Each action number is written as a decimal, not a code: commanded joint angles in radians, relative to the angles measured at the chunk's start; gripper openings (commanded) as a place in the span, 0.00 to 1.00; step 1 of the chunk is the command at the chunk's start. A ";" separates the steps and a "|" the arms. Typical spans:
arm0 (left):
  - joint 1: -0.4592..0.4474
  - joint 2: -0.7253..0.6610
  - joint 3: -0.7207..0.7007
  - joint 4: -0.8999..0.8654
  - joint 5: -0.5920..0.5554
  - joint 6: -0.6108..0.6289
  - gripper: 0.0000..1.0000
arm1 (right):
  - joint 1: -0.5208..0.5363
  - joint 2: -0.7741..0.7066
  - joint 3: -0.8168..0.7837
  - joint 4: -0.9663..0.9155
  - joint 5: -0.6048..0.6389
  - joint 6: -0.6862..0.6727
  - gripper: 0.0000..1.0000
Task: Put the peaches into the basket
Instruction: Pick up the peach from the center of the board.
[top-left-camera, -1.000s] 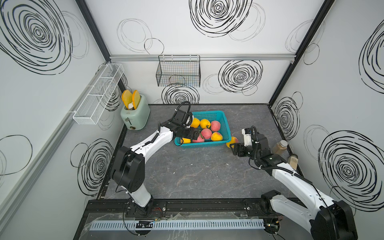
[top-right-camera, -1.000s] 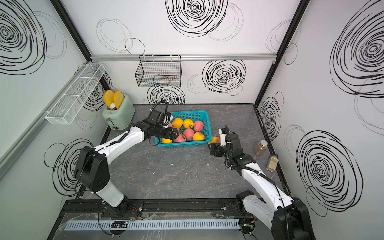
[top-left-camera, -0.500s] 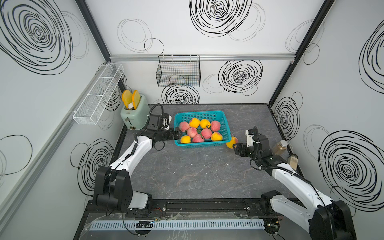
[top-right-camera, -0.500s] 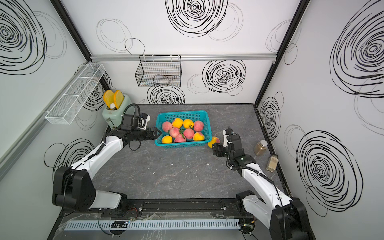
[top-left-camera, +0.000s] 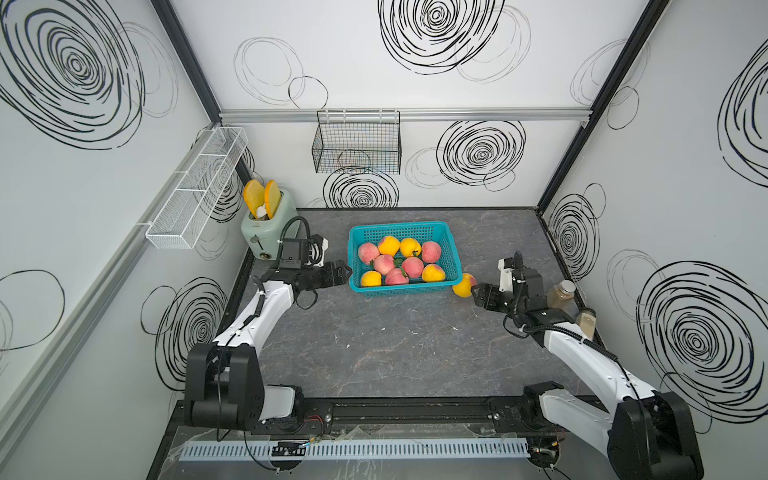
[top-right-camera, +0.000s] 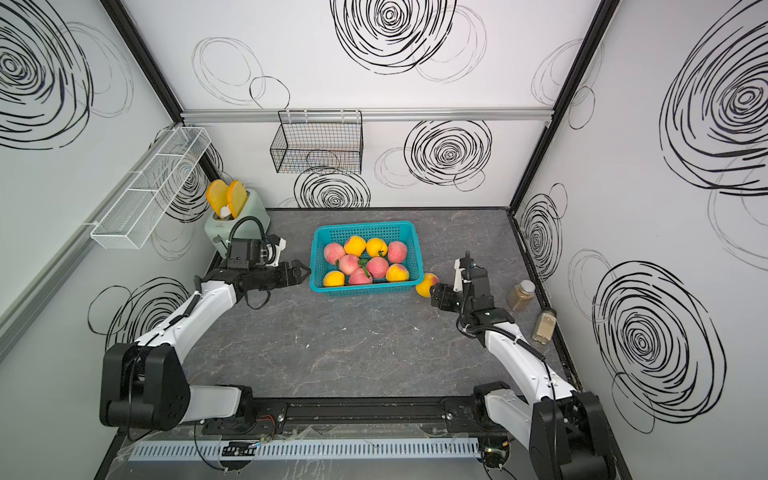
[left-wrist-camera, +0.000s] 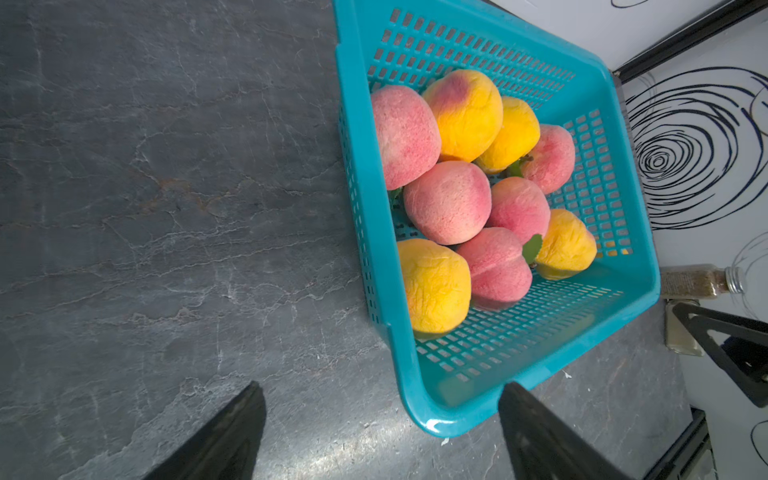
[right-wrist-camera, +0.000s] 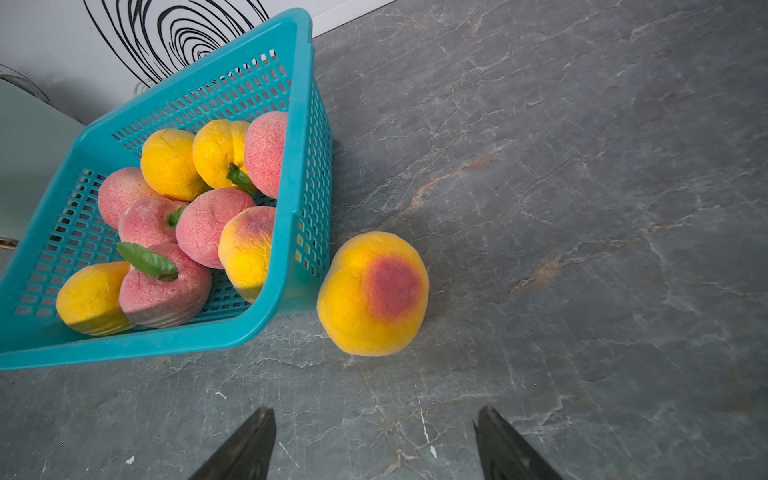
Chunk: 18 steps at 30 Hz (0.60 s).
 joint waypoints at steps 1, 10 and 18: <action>0.010 -0.006 -0.010 0.067 0.040 0.003 0.91 | -0.017 0.018 -0.013 0.036 -0.033 0.006 0.79; 0.000 0.016 -0.044 0.104 0.070 -0.030 0.91 | -0.071 0.121 0.023 0.073 -0.107 -0.005 0.79; -0.004 0.019 -0.044 0.111 0.075 -0.035 0.91 | -0.125 0.224 0.065 0.128 -0.228 0.011 0.79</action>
